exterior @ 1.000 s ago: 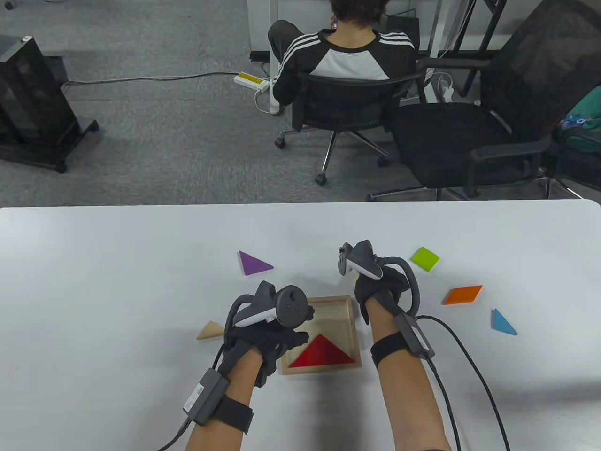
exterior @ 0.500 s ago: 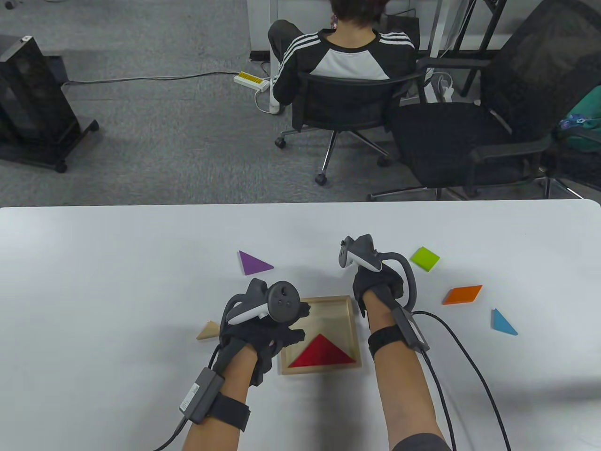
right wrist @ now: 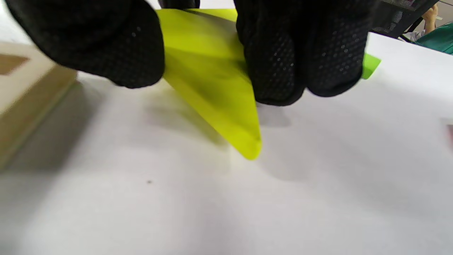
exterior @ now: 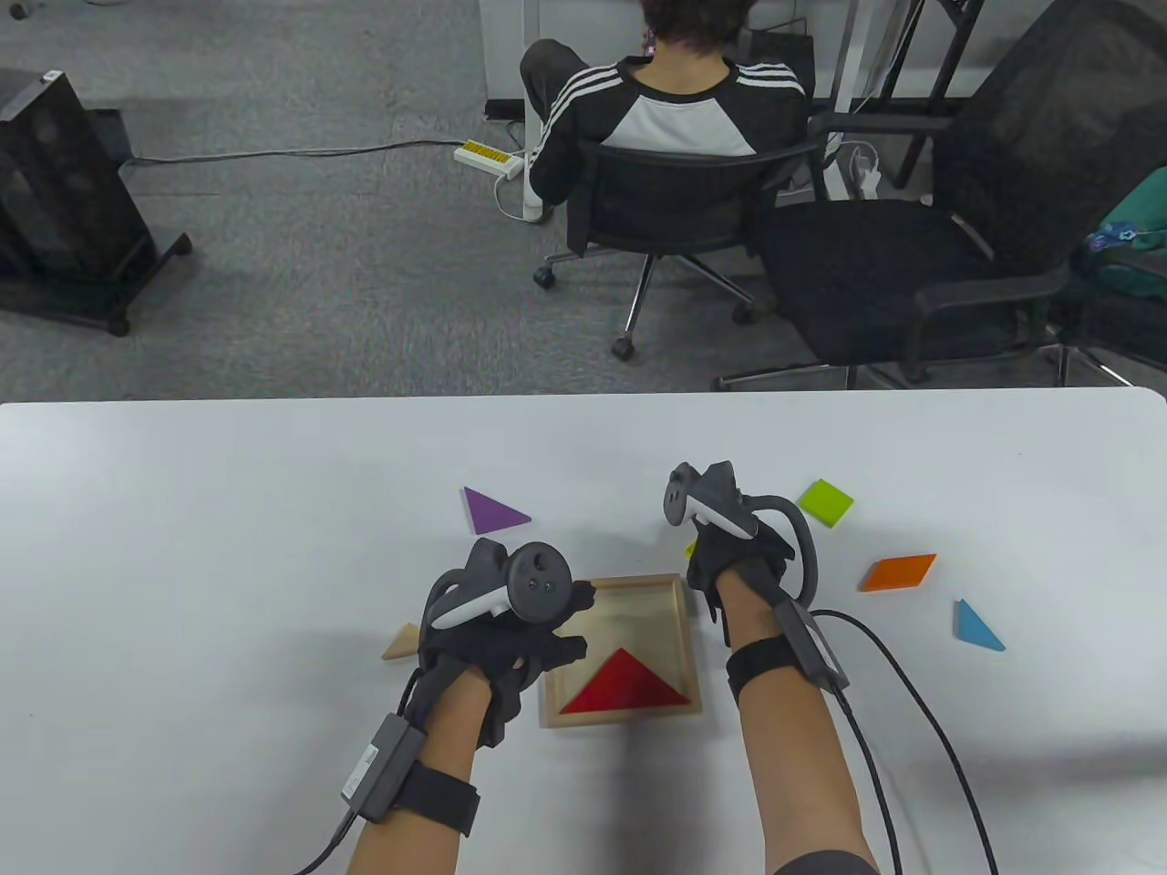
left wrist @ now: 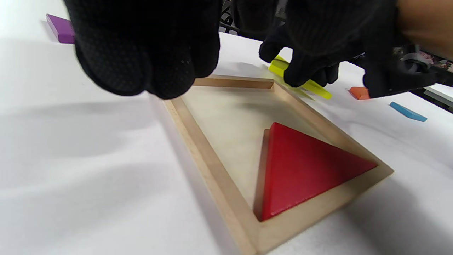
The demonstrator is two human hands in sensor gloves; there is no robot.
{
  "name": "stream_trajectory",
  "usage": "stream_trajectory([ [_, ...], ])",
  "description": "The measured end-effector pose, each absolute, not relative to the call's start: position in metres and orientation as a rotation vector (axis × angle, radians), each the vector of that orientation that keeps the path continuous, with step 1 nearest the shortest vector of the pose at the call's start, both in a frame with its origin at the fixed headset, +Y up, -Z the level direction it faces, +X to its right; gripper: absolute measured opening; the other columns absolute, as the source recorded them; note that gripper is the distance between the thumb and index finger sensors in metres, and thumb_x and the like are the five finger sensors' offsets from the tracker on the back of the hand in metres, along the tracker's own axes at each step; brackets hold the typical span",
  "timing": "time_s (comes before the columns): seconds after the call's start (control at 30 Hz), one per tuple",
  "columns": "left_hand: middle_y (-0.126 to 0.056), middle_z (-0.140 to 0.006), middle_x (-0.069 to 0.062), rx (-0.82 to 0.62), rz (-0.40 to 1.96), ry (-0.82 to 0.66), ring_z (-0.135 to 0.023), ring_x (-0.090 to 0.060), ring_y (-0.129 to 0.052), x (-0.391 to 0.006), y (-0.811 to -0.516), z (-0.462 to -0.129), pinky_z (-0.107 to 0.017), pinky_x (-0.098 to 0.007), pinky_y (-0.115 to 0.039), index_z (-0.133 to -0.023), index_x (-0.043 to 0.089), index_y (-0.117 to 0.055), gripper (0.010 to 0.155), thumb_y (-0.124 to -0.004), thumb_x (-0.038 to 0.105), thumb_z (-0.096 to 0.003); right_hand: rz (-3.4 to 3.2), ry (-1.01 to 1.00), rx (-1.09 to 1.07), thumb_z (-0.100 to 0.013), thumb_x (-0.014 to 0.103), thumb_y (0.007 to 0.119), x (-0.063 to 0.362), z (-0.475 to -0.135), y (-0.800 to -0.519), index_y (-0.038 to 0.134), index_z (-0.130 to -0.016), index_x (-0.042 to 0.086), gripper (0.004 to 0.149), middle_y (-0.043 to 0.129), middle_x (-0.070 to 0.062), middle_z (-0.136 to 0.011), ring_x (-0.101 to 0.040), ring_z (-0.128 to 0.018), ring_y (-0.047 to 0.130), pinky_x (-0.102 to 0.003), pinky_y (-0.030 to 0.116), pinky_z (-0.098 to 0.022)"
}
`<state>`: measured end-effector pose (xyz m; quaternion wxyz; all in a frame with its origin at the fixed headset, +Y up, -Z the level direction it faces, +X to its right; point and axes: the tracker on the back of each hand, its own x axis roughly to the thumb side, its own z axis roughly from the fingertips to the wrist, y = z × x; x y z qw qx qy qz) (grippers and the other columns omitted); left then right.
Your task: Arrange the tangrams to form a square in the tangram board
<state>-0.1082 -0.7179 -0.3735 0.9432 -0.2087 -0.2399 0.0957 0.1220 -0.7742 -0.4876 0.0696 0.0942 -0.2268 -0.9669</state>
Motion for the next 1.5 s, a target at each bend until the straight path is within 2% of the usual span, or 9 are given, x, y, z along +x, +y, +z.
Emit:
stream_trajectory([
  [0.53,-0.078,-0.105,-0.025,-0.405,0.159,-0.479,-0.078,-0.047,-0.097,-0.109,-0.713,-0.369,-0.052,-0.052,-0.091,-0.115,0.021,-0.052,0.073,-0.075,0.048,-0.0519,-3.057,-0.512,0.182,-0.041,0.041,0.091,0.104,-0.438,-0.726,0.041,-0.110,0.031,0.085,0.069,-0.027,-0.097,-0.037,-0.067,0.096,-0.058,0.083,-0.058],
  [0.87,-0.079,-0.105,-0.025,-0.408,0.144,-0.455,-0.077,-0.046,-0.098,-0.113,-0.708,-0.366,-0.052,-0.052,-0.091,-0.115,0.021,-0.051,0.073,-0.076,0.048,-0.0519,-3.109,-0.460,0.152,-0.042,0.041,0.091,0.094,-0.403,-0.707,0.040,-0.110,0.030,0.085,0.068,-0.027,-0.098,-0.037,-0.067,0.096,-0.058,0.083,-0.058],
  [1.13,-0.077,-0.107,-0.026,-0.400,0.150,-0.459,-0.079,-0.045,-0.097,-0.114,-0.707,-0.367,-0.052,-0.052,-0.091,-0.116,0.021,-0.049,0.074,-0.076,0.048,-0.0517,-3.143,-0.471,0.109,-0.042,0.041,0.091,0.085,-0.384,-0.710,0.040,-0.110,0.030,0.085,0.068,-0.027,-0.098,-0.037,-0.067,0.096,-0.058,0.083,-0.058],
  [1.5,-0.077,-0.106,-0.026,-0.418,0.149,-0.444,-0.080,-0.045,-0.096,-0.117,-0.712,-0.369,-0.053,-0.052,-0.091,-0.116,0.021,-0.050,0.074,-0.076,0.048,-0.0517,-3.131,-0.612,0.028,-0.042,0.041,0.091,0.071,-0.375,-0.738,0.040,-0.110,0.030,0.085,0.068,-0.027,-0.098,-0.038,-0.068,0.096,-0.058,0.083,-0.058],
])
